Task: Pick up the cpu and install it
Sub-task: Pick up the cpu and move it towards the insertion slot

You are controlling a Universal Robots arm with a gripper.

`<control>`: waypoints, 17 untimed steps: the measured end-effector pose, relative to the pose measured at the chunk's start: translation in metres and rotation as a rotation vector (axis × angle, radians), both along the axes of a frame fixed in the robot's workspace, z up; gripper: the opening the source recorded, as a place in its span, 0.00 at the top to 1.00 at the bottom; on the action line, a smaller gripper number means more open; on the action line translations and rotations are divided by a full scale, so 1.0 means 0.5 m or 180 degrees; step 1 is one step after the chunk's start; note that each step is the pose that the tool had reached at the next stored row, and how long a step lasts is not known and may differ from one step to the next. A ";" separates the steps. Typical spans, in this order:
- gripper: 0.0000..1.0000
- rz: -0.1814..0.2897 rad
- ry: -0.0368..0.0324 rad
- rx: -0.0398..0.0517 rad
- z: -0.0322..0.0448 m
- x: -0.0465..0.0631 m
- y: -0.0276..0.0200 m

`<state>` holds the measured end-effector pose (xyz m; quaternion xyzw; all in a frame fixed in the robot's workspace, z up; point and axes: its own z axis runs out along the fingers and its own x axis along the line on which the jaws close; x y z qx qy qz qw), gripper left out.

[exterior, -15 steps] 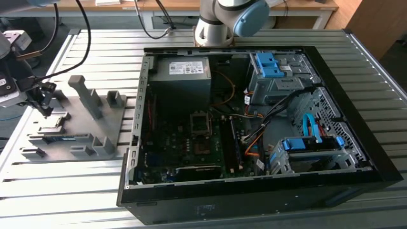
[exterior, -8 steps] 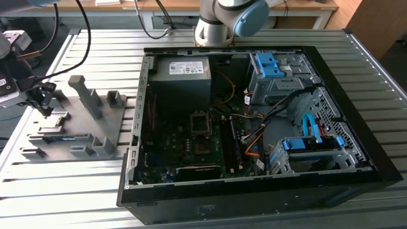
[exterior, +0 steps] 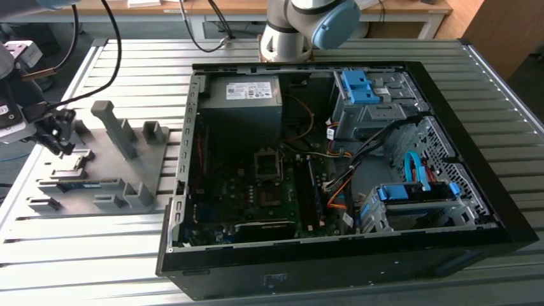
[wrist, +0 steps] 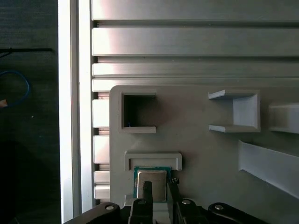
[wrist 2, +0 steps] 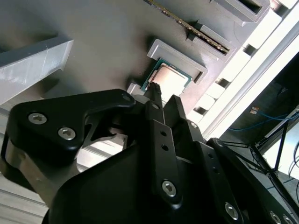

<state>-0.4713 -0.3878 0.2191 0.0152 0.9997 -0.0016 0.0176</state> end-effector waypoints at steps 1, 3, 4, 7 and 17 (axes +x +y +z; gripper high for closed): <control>0.71 0.0000 0.0000 0.0000 0.000 0.000 0.0000; 0.65 0.0000 0.0000 0.0000 0.000 0.000 0.0000; 0.59 0.0000 0.0000 0.0000 0.000 0.000 0.0000; 0.47 0.0000 0.0000 0.0000 0.000 0.000 0.0000; 0.47 0.0000 0.0000 0.0000 -0.007 -0.001 -0.0001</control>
